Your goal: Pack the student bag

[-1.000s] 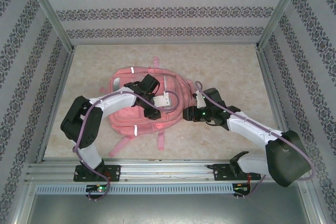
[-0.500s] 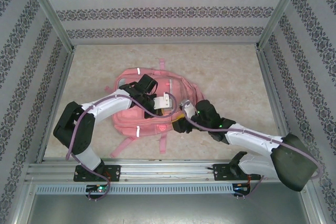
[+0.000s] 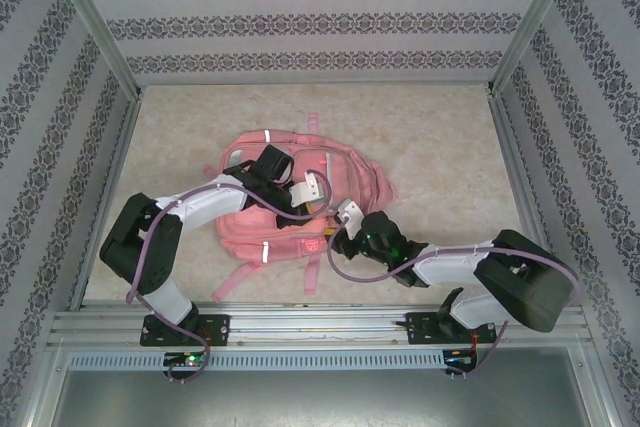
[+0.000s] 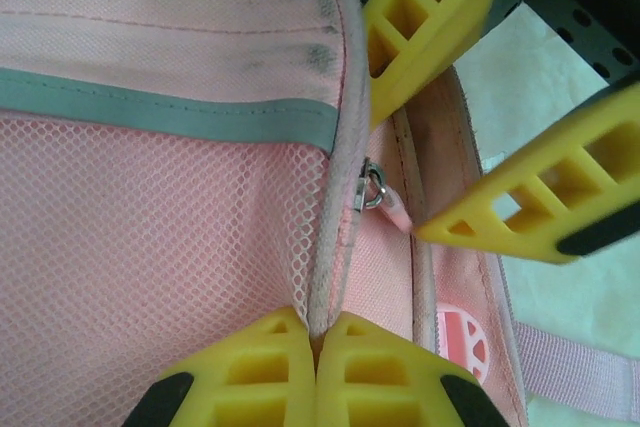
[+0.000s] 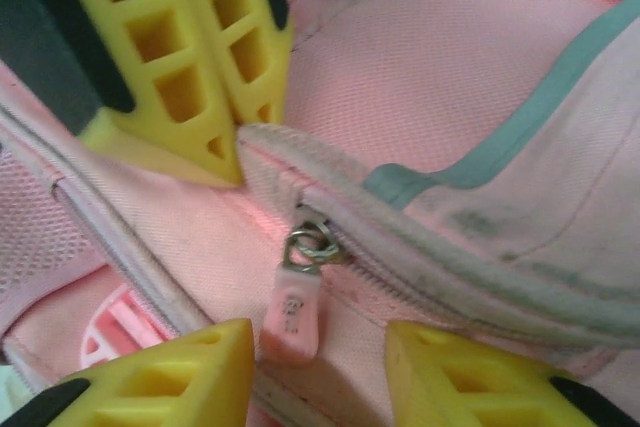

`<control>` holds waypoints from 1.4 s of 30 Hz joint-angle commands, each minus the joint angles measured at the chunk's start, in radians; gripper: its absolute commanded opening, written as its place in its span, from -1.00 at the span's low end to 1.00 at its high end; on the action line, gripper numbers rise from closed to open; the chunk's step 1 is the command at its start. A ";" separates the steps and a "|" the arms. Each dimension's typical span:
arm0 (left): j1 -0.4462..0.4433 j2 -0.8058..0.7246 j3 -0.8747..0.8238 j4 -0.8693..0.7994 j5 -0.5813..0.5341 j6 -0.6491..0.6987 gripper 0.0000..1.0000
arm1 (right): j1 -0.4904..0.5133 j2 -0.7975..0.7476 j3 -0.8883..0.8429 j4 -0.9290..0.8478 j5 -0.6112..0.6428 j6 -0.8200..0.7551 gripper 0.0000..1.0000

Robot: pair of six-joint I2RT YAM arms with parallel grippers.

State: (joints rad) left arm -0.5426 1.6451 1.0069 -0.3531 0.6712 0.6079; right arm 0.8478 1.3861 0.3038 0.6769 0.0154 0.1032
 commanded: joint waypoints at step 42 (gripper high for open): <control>0.001 -0.130 -0.090 0.153 -0.025 -0.082 -1.00 | 0.077 -0.041 -0.002 -0.032 0.284 0.093 -1.00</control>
State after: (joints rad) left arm -0.5396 1.5444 0.8867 -0.1440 0.6281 0.4477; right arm 0.9760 1.3849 0.3508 0.6628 0.3996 0.2337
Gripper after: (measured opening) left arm 0.051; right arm 0.079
